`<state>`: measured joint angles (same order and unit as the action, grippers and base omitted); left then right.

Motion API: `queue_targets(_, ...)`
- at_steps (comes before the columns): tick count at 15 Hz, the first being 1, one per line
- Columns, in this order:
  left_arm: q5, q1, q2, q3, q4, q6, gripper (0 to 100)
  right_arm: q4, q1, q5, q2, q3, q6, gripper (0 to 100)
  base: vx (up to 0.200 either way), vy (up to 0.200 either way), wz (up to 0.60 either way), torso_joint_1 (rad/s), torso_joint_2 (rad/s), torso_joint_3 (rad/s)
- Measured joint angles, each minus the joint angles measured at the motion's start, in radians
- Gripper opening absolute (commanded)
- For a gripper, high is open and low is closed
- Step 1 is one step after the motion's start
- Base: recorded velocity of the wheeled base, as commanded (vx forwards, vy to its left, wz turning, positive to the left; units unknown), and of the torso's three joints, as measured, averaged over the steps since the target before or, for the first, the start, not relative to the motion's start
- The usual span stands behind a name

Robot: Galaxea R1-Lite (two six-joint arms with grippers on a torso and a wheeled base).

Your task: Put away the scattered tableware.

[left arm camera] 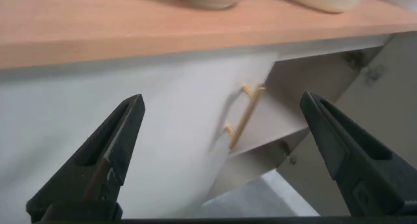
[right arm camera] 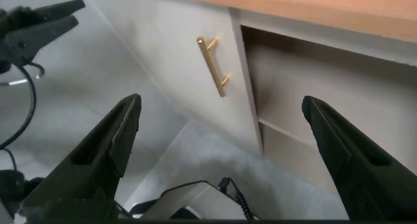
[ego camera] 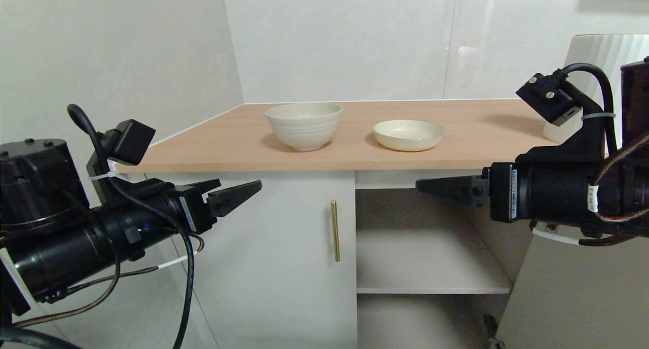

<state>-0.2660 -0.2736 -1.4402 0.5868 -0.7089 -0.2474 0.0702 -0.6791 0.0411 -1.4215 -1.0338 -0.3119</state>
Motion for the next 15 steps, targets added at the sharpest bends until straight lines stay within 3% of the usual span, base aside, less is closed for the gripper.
queue_targets(6,0.001,-0.002,0.002,0.004,-0.001,0.0,100,0.003,0.0,-0.001,0.011,0.002,0.008,100,0.0,0.0,0.0,0.028,-0.14,-0.148)
queue_targets(10,0.005,-0.007,0.002,0.024,0.0,0.001,100,0.004,0.0,0.001,0.005,0.0,0.008,100,0.0,0.0,0.0,0.178,-0.5,-0.293)
queue_targets(13,0.007,-0.016,-0.018,0.08,0.012,0.0,100,0.028,0.019,0.005,-0.016,-0.005,0.008,100,0.0,0.0,0.0,0.17,-0.47,-0.289)
queue_targets(15,0.01,-0.016,-0.056,0.172,0.039,-0.004,100,0.063,0.039,0.008,-0.042,-0.024,0.008,100,0.0,0.0,0.0,0.146,-0.38,-0.225)
